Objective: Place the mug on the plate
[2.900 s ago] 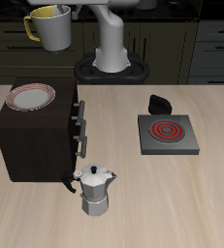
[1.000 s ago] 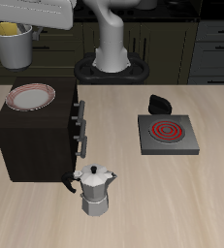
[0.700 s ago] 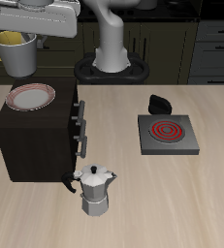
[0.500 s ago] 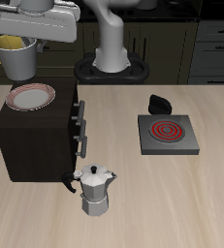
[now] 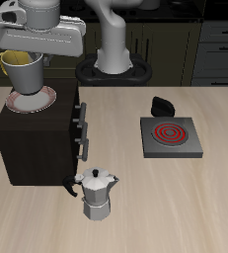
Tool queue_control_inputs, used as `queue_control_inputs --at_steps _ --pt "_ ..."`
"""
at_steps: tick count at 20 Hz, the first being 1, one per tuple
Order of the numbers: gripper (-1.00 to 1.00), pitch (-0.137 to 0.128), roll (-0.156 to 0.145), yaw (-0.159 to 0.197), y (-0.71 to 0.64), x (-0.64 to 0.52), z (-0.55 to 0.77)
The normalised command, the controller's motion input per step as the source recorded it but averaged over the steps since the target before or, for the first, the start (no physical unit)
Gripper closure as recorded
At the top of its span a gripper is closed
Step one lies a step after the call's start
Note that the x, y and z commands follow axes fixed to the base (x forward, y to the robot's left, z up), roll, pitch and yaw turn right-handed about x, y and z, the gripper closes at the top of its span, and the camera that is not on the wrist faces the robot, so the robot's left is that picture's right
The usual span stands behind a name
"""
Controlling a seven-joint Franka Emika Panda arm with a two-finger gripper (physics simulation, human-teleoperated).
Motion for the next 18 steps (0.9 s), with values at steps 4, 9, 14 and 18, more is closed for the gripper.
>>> queue_control_inputs --at_steps 4,9,14,18 --pt "1.0 0.028 -0.016 -0.041 -0.09 0.07 -0.16" --pt "1.0 0.034 -0.027 -0.01 -0.1 0.05 -0.23" --pt "-1.0 0.035 0.009 0.005 0.16 -0.08 -0.36" --pt "-1.0 0.036 0.019 -0.023 0.12 -0.02 -0.09"
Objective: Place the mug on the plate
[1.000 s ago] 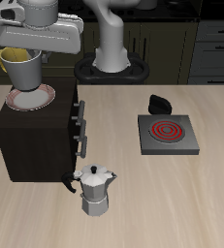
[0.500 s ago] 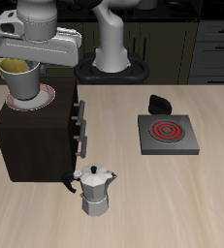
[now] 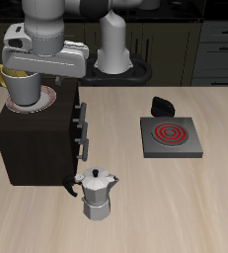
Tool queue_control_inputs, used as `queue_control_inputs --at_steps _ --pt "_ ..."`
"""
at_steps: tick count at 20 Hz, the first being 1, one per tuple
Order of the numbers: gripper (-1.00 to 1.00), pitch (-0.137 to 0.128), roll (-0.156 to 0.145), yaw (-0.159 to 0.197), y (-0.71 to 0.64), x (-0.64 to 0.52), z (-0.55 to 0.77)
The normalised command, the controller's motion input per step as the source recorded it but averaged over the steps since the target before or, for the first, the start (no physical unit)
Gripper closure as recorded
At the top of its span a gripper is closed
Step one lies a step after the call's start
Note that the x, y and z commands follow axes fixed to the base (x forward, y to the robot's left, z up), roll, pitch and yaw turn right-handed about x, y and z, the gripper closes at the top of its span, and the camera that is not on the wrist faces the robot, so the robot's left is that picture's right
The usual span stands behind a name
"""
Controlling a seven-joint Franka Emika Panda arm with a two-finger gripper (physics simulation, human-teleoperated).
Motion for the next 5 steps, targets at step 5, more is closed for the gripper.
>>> queue_control_inputs --at_steps 5 --pt "-1.0 0.009 -0.021 -0.004 -0.07 -0.03 0.02"
